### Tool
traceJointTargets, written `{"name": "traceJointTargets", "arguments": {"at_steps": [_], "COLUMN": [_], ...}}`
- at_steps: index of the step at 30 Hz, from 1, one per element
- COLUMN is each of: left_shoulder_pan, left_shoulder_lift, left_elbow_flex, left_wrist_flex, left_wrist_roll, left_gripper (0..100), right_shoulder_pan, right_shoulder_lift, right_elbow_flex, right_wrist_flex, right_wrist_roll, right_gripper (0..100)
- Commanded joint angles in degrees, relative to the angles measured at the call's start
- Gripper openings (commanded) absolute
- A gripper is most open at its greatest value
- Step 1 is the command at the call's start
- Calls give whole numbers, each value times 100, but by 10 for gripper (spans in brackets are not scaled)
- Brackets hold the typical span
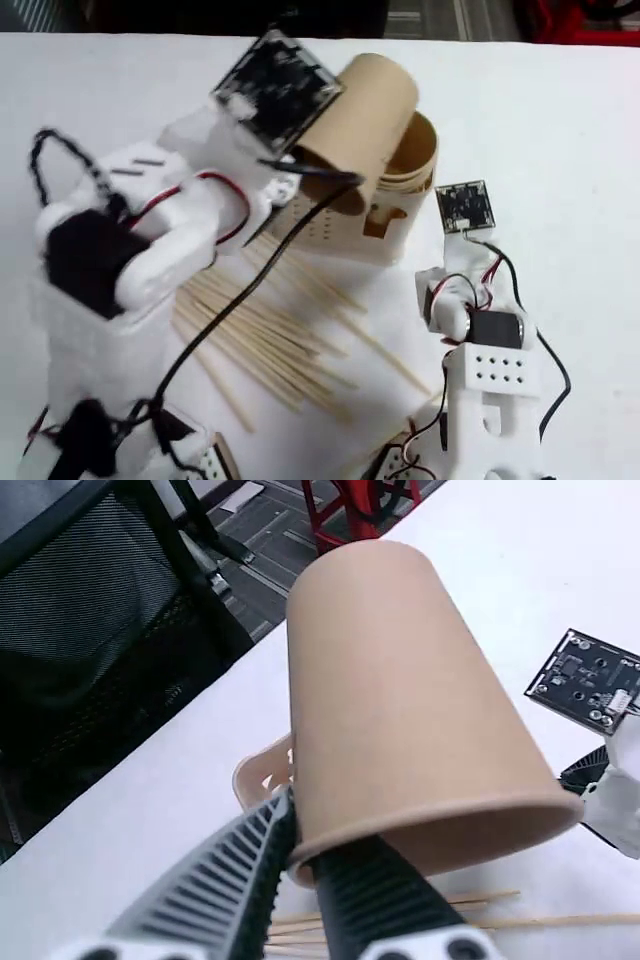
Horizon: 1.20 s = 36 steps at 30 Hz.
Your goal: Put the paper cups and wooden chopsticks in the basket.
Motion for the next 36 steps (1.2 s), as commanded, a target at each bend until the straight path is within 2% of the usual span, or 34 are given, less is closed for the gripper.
{"name": "traceJointTargets", "arguments": {"at_steps": [1,13,19,25,36], "left_shoulder_pan": [207,171,171,171,171], "left_shoulder_lift": [462,1587,1578,1613,1974], "left_elbow_flex": [-615,-826,-835,-1424,-1653], "left_wrist_flex": [264,369,360,343,-738], "left_wrist_roll": [44,35,88,273,273], "left_gripper": [23,30,164,172,172], "right_shoulder_pan": [22,66,66,66,66], "right_shoulder_lift": [-101,-101,-101,-101,-101], "right_elbow_flex": [-44,-44,-44,-44,-44], "right_wrist_flex": [-66,-66,-66,-66,-66], "right_wrist_roll": [-35,-35,-35,-35,-35], "right_gripper": [38,38,38,38,38]}}
